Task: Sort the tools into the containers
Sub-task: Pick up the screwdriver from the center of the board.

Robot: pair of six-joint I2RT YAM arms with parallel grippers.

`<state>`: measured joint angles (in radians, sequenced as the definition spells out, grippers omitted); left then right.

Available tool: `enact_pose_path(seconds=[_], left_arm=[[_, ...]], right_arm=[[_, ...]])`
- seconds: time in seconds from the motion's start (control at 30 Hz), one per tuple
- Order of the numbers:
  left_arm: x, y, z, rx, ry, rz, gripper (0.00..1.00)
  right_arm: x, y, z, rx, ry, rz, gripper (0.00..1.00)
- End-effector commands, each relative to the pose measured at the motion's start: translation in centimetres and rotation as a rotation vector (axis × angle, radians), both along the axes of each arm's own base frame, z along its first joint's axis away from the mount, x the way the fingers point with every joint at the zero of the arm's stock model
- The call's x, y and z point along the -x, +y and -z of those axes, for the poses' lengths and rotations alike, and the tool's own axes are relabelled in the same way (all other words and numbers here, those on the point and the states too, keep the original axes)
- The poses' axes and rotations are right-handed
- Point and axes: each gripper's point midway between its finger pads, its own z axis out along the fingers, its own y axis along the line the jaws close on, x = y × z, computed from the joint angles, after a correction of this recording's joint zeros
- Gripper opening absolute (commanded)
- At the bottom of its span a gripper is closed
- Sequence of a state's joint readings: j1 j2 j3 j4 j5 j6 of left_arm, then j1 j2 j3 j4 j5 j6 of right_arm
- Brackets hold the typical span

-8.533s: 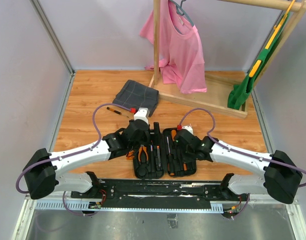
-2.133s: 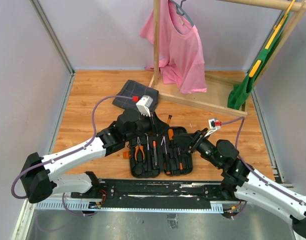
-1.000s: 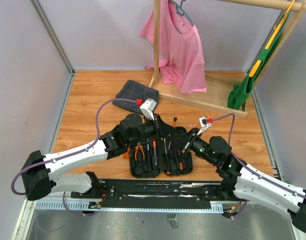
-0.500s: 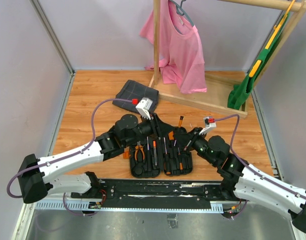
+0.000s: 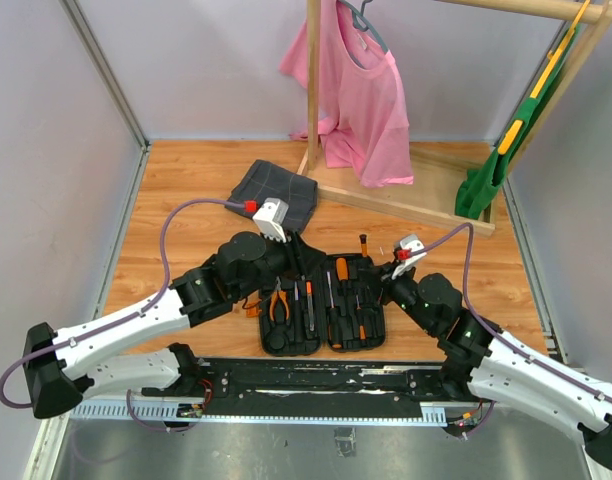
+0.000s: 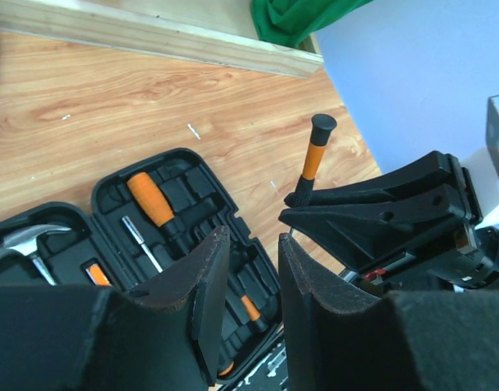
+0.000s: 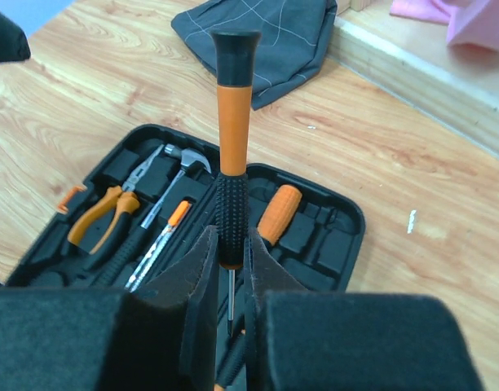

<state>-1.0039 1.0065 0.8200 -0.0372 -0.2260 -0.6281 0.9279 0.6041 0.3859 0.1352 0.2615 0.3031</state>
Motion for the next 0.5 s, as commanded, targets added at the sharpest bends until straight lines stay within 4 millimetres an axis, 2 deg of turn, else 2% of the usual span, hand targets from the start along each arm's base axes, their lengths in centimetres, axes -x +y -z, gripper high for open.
enact_pose_path(seconds=[0.0,0.23,0.47], left_arm=[[-0.01,0.87,-1.97,-0.017,-0.051,-0.016,0.35],[0.03,1.66,-2.64,-0.032,-0.073,-0.029,0.35],[0.24,1.08,-2.73,-0.061,-0.086,0.012,0.38]], right_arm=[[0.04,-0.2,-0.99,0.153,-0.145,-0.074,0.06],[-0.07,-0.36,-1.36,0.307,-0.252,-0.14,0.01],[0.18,-0.2,-0.98,0.525,-0.41,-0.273,0.01]])
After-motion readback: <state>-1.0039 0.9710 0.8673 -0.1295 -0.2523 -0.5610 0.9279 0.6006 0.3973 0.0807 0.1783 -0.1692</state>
